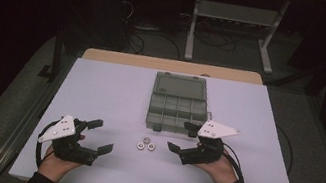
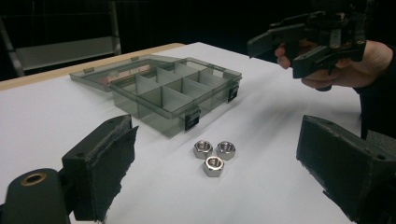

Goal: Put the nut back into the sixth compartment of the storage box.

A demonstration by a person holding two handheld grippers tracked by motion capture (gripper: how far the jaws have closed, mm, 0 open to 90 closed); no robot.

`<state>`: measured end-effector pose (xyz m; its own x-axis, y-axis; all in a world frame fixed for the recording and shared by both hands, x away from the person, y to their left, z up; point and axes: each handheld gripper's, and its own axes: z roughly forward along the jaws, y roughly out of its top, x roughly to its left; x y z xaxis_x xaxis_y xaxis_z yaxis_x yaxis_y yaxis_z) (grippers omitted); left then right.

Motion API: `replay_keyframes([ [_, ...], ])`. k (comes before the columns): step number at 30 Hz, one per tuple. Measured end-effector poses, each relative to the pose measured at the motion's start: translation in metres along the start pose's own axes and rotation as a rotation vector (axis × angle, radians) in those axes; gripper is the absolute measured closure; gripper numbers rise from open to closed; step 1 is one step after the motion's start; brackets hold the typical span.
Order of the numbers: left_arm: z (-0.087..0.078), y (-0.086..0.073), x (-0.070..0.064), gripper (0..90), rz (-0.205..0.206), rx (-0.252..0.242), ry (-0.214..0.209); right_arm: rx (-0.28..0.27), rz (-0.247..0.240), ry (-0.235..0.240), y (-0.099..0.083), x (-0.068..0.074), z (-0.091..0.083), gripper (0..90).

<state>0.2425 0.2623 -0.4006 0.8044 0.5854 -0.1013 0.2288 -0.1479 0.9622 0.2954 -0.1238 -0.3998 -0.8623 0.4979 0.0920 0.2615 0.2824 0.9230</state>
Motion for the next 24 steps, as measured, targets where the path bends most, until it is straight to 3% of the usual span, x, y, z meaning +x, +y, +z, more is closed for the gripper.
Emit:
replay_keyframes([
  [8, 0.002, 0.0, 0.001, 10.6, 0.014, 0.008, -0.009, 0.027, 0.003, 0.043, 0.002, 0.003, 0.018, 15.4],
  [13, 0.002, -0.001, 0.002, 10.6, -0.005, 0.007, -0.006, 0.058, 0.002, 0.07, 0.001, 0.004, 0.034, 19.3],
  [24, 0.002, -0.001, 0.002, 10.6, 0.0, 0.011, -0.011, 0.141, -0.006, 0.111, -0.001, 0.007, 0.061, 32.4],
])
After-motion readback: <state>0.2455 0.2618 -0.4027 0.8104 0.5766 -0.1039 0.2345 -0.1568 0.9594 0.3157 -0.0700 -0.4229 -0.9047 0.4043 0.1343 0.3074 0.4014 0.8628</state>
